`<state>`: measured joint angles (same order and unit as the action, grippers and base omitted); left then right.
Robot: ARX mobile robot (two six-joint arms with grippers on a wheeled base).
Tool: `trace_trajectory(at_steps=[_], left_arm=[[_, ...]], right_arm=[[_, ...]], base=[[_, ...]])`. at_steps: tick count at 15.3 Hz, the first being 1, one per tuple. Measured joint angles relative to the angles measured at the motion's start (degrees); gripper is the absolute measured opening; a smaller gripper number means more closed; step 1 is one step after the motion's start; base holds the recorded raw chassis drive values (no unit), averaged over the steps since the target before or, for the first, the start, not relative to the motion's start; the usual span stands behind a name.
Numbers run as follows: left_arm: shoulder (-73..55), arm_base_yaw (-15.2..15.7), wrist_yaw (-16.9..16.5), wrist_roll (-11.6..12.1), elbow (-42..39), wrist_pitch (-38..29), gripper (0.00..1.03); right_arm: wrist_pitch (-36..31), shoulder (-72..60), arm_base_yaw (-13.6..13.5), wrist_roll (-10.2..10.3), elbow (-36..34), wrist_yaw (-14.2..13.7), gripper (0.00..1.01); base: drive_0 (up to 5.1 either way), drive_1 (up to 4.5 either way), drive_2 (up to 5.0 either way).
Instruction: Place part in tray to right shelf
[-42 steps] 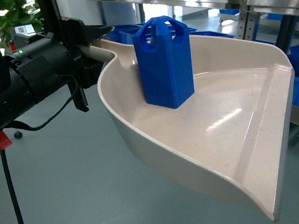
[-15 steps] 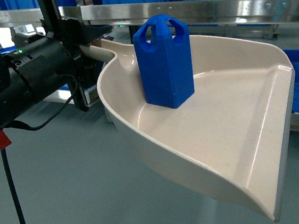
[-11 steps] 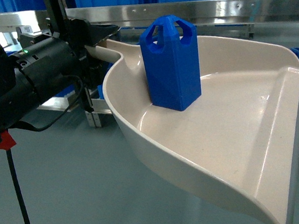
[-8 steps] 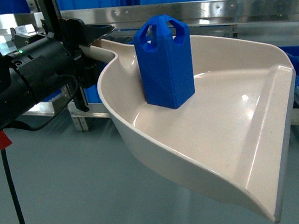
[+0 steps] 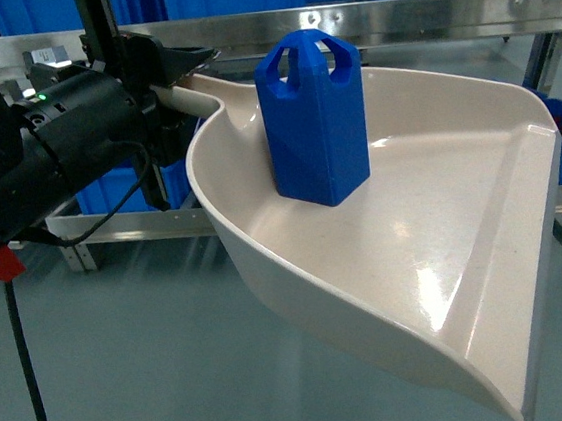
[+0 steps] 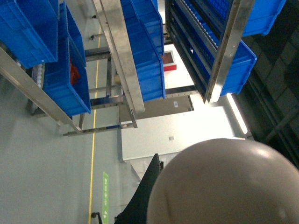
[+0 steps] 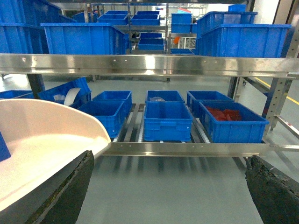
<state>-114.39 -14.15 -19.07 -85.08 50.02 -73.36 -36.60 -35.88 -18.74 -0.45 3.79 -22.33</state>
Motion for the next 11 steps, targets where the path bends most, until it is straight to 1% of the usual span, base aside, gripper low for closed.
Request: trace_trajectory(at_steps=[2,5,11], left_arm=[[0.0,-0.7,-0.44,-0.02,0.0,-0.02,0.12],[0.0,0.02,0.02,0.0,0.0,0.0,0.12],[0.0,-0.11,-0.02,0.0,0.0,0.04,0.12]], right_arm=[[-0.02,0.0,0.02,0.0,0.0,-0.02,0.98],[-0.02,0.0,0.02,0.0,0.0,-0.02,0.98],[-0.04,0.0,0.02,0.0,0.0,0.0,0.98]], base=[[0.0,0.0,0.0],[0.0,0.0,0.0],[0.0,0.0,0.0]])
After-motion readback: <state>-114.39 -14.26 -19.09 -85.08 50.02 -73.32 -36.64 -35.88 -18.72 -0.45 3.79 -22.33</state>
